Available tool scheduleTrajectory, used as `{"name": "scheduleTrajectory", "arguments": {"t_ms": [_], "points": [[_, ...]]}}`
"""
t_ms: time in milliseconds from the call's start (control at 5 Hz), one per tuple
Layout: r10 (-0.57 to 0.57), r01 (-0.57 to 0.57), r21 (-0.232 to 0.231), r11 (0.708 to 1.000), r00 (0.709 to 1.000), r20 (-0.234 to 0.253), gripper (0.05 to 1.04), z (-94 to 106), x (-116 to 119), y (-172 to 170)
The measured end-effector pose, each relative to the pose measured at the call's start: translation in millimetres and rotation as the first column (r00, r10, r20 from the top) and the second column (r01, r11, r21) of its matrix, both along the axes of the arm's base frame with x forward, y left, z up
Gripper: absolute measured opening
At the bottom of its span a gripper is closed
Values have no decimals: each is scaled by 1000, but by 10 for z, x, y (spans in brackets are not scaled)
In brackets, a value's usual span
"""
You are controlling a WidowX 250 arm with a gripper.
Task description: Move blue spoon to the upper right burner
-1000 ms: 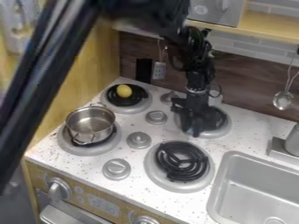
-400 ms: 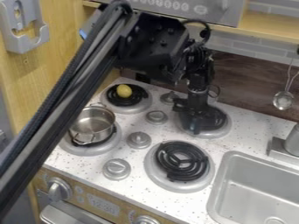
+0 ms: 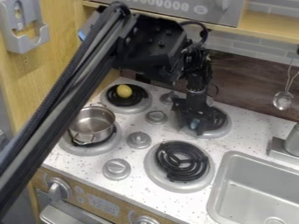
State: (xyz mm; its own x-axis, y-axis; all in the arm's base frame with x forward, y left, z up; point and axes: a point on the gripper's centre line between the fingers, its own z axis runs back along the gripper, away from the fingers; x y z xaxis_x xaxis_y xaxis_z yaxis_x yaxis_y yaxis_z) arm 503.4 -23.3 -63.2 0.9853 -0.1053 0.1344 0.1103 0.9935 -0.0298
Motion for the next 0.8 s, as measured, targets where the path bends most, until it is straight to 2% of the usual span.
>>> {"name": "scheduleTrajectory", "arguments": {"t_ms": [200, 400, 600, 800], "points": [[-14, 14, -5, 1000, 1000, -7, 1016, 7, -186, -5], [-25, 24, 14, 1000, 999, 29, 1007, 275, -407, 31], [-26, 25, 23, 999, 999, 39, 999, 410, -724, 56], [-16, 15, 47, 999, 1000, 26, 999, 456, -908, 102]]}}
